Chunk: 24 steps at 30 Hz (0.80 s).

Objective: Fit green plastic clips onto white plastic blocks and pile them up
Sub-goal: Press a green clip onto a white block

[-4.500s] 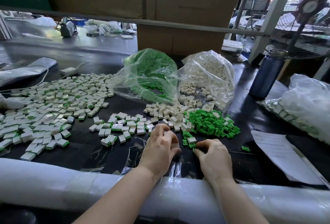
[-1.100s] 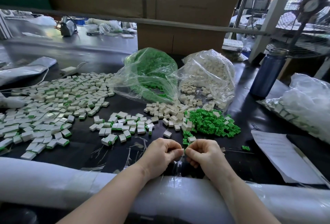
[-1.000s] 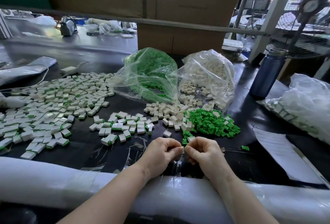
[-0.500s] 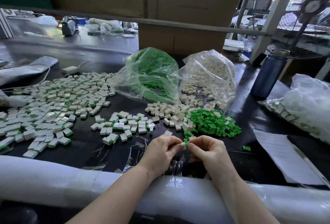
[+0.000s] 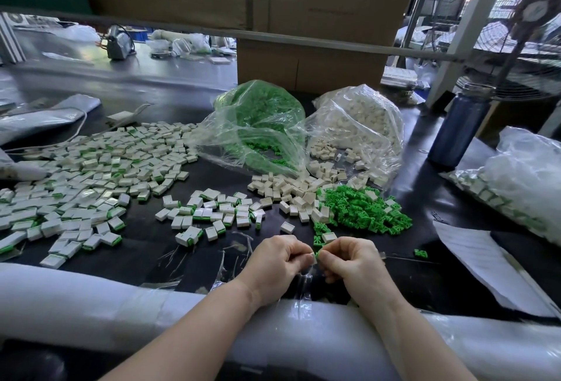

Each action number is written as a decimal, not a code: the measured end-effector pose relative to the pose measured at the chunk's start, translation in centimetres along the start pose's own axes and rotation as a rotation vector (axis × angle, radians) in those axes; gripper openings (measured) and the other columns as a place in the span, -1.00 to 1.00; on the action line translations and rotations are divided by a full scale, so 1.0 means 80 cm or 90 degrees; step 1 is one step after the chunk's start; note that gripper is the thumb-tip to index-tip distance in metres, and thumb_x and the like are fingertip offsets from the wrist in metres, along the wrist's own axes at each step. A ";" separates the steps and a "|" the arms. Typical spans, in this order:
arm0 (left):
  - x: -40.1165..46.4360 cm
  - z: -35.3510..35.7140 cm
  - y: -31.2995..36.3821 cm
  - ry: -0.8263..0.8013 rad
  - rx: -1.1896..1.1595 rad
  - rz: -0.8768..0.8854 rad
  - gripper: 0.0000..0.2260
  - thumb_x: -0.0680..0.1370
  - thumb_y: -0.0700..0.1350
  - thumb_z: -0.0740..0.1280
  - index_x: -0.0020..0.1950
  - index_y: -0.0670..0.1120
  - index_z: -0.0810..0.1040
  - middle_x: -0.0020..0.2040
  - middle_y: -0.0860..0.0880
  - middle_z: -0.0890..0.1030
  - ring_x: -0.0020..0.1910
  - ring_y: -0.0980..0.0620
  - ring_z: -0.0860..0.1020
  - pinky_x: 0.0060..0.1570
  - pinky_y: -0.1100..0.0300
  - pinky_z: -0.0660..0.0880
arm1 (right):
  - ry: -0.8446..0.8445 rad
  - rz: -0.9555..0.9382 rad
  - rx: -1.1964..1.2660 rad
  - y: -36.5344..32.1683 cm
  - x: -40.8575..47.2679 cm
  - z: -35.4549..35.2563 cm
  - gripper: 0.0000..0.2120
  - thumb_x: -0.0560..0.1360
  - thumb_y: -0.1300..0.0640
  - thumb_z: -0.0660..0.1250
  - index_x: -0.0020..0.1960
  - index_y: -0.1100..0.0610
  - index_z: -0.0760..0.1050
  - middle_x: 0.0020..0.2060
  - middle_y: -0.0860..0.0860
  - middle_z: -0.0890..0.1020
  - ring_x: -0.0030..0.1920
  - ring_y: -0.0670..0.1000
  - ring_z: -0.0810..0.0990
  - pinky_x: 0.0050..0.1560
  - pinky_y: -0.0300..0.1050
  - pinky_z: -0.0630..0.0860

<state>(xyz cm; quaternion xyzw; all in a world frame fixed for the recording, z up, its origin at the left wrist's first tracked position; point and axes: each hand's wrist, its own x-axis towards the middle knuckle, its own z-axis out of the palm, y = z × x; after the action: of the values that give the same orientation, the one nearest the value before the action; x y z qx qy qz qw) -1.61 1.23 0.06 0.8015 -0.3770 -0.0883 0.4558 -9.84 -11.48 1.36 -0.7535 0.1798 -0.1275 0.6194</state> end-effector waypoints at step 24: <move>-0.001 0.000 0.003 -0.013 0.039 0.030 -0.88 0.52 -0.15 0.34 -0.03 -0.14 0.66 -0.20 -0.03 0.53 -0.15 0.03 0.51 -0.07 0.17 0.44 | -0.018 0.001 -0.025 -0.002 -0.003 0.001 -0.81 0.43 0.39 0.35 -0.34 0.24 0.54 -0.57 -0.01 0.55 -0.55 -0.12 0.45 -0.50 -0.31 0.41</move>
<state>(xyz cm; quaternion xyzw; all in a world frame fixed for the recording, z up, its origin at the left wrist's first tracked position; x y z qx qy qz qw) -1.83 1.23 0.20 0.8050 -0.4031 -0.0739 0.4290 -9.98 -11.32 1.51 -0.7674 0.1741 -0.1128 0.6067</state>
